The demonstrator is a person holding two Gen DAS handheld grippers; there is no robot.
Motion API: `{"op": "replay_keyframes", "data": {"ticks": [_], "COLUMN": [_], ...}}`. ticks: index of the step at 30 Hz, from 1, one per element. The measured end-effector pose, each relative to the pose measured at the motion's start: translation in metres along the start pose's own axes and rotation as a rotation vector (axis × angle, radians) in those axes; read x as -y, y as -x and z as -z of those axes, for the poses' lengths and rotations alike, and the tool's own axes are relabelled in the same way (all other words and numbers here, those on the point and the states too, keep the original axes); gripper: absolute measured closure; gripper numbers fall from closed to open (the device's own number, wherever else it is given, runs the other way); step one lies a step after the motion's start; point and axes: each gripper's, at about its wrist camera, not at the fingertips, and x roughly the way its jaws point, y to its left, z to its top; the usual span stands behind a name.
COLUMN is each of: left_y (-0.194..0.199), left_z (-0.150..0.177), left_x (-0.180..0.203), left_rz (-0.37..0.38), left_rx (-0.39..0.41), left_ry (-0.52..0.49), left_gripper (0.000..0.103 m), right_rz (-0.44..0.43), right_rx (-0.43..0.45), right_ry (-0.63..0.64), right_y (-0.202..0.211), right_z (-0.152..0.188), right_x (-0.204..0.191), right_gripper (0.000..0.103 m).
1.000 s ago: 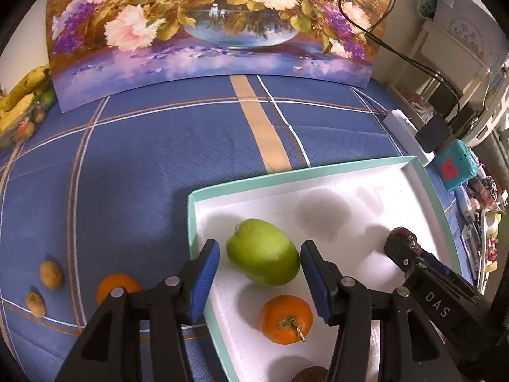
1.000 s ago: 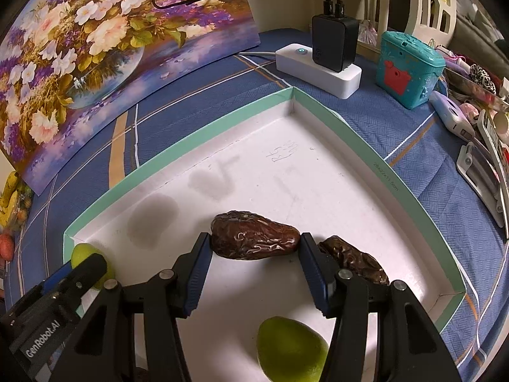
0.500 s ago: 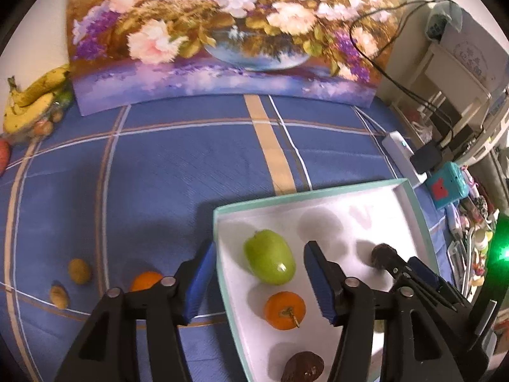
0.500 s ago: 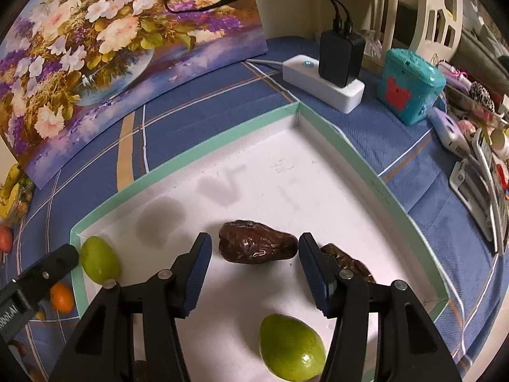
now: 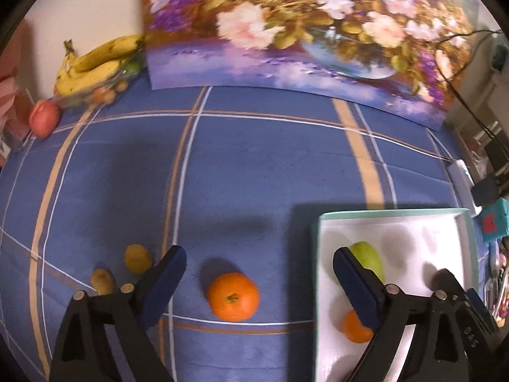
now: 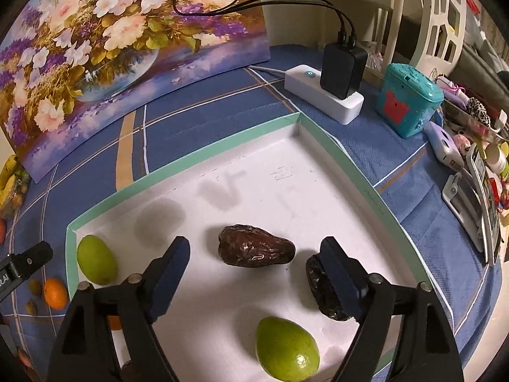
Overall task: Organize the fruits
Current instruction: 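Withdraw both open grippers from the tray back over the tablecloth fruits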
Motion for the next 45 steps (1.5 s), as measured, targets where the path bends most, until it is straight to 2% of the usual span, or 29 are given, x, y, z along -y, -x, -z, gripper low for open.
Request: {"op": "replay_keyframes", "data": {"ticks": [2,5,16,19,24,28,31,36,45], "left_y": [-0.002,-0.004,-0.003,0.003,0.017,0.024,0.031,0.04,0.049], "left_z": [0.001,0.002,0.004,0.003,0.004,0.006,0.007,0.01,0.01], "left_x": [-0.003,-0.006,-0.011,-0.013,-0.011,-0.017,-0.019,-0.02,-0.065], "left_rz": [-0.009,-0.022,-0.013,0.018,-0.065,-0.052,-0.079,-0.198,-0.148], "left_rx": [0.0,0.001,-0.008,-0.006,0.048,0.066,0.087,0.103,0.063], "left_ry": [0.01,0.019,0.034,0.045,0.02,0.038,0.054,0.026,0.116], "left_gripper": [0.001,0.0,0.0,0.0,0.0,0.0,0.0,0.0,0.0], "right_rz": [0.005,0.013,0.01,-0.002,-0.023,-0.048,-0.043,-0.048,-0.068], "right_rx": [-0.001,0.001,0.004,0.001,-0.015,-0.03,-0.031,-0.033,-0.047], "right_ry": [0.007,0.013,-0.012,-0.005,0.025,0.028,0.048,0.054,0.071], "right_y": [-0.001,-0.002,0.008,0.015,0.026,0.032,0.035,0.041,0.04], "right_z": [0.0,0.001,-0.002,-0.004,-0.004,-0.001,0.0,0.003,0.009], "right_x": [0.0,-0.001,0.0,-0.002,-0.01,-0.015,-0.019,-0.022,-0.035], "right_gripper": [0.018,0.007,0.007,0.007,0.007,0.007,0.007,0.007,0.007]}}
